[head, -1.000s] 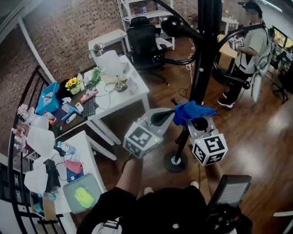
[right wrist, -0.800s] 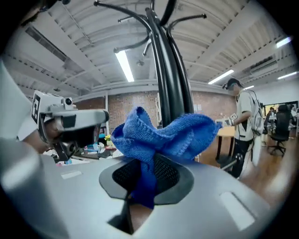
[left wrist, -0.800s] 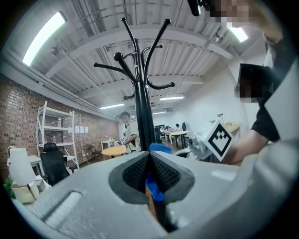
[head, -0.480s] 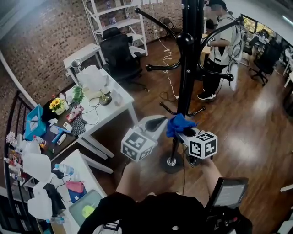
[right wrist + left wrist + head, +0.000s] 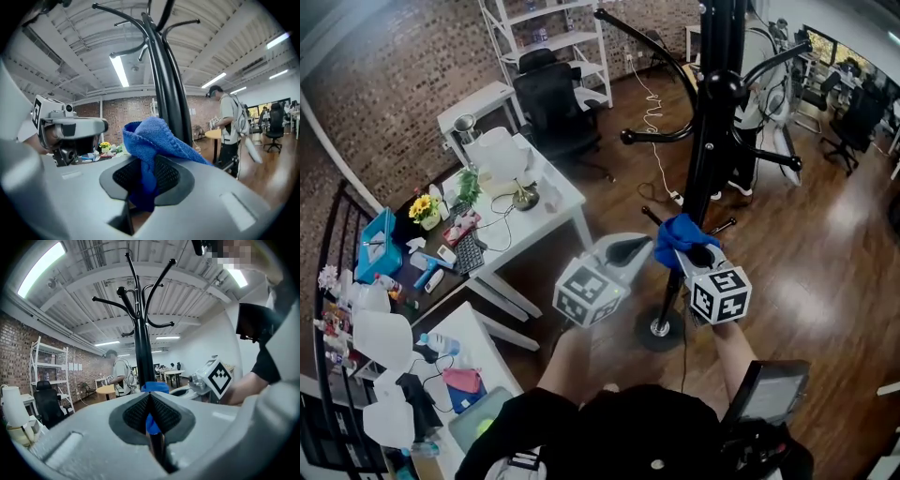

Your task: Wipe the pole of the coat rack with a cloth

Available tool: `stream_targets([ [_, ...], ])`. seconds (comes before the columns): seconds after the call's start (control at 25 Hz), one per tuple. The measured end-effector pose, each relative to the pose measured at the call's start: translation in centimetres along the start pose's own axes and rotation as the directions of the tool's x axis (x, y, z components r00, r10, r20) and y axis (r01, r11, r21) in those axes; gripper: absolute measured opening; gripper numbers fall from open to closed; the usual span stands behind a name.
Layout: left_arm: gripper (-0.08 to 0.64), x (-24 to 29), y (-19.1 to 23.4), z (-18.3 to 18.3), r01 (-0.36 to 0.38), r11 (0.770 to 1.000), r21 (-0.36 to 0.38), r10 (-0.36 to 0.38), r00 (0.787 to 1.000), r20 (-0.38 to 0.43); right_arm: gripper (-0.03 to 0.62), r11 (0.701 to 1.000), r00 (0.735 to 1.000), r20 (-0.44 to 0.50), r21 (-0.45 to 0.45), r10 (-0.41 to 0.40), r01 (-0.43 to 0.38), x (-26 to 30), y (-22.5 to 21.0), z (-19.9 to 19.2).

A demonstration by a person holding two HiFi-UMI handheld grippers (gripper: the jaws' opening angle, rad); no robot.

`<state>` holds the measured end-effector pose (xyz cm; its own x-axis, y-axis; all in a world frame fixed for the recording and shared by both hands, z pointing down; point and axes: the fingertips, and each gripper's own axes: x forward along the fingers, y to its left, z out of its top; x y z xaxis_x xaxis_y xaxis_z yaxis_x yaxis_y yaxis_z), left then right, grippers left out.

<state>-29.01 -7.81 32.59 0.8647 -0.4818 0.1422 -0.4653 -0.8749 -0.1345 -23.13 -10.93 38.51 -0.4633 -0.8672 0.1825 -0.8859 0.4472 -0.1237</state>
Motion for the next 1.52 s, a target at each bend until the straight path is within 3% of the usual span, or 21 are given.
stream_targets([
  [0.2,0.002,-0.2,1.4,0.9,0.011,1.000,0.015,-0.012,0.999,0.035,0.071,0.998,0.978,0.209,-0.063,-0.004,0.018,-1.0,0.9,8.7],
  [0.4,0.002,-0.4,1.0,3.1,0.027,0.999,0.036,-0.029,0.996,0.084,0.071,0.987,0.925,0.380,-0.154,0.009,0.053,-3.8,3.0,18.6],
  [0.64,0.002,-0.6,0.4,6.7,0.045,0.994,0.102,-0.059,0.988,0.140,0.071,0.978,0.848,0.529,-0.190,0.029,0.085,-8.3,5.4,27.7],
  [0.8,0.002,-1.2,-0.1,8.8,0.044,0.989,0.142,-0.068,0.983,0.171,0.072,0.953,0.800,0.582,-0.299,0.145,0.044,-11.6,9.2,31.7],
  [1.0,0.002,-2.2,-1.2,11.3,0.038,0.982,0.186,-0.077,0.975,0.208,0.072,0.893,0.728,0.601,-0.449,0.330,-0.034,-16.4,15.3,33.5],
  [1.08,0.002,-2.4,-1.4,11.7,0.038,0.980,0.196,-0.081,0.973,0.215,0.072,0.883,0.716,0.600,-0.467,0.357,-0.049,-17.4,16.7,33.9],
  [1.2,0.002,-2.2,-1.3,11.7,0.035,0.980,0.195,-0.077,0.975,0.209,0.071,0.904,0.739,0.603,-0.426,0.302,-0.022,-16.1,15.1,34.1],
  [1.36,0.003,-2.0,-1.2,10.5,0.038,0.984,0.176,-0.070,0.981,0.183,0.071,0.947,0.850,0.518,-0.311,0.099,0.079,-10.1,8.3,32.0],
  [1.44,0.002,-1.8,-1.2,10.1,0.044,0.985,0.166,-0.074,0.981,0.180,0.069,0.959,0.880,0.473,-0.266,0.043,0.096,-7.8,5.6,29.9],
  [1.52,0.002,-1.3,-1.4,9.6,0.056,0.986,0.158,-0.083,0.981,0.173,0.071,0.970,0.893,0.449,-0.223,0.013,0.098,-6.7,3.9,27.1],
])
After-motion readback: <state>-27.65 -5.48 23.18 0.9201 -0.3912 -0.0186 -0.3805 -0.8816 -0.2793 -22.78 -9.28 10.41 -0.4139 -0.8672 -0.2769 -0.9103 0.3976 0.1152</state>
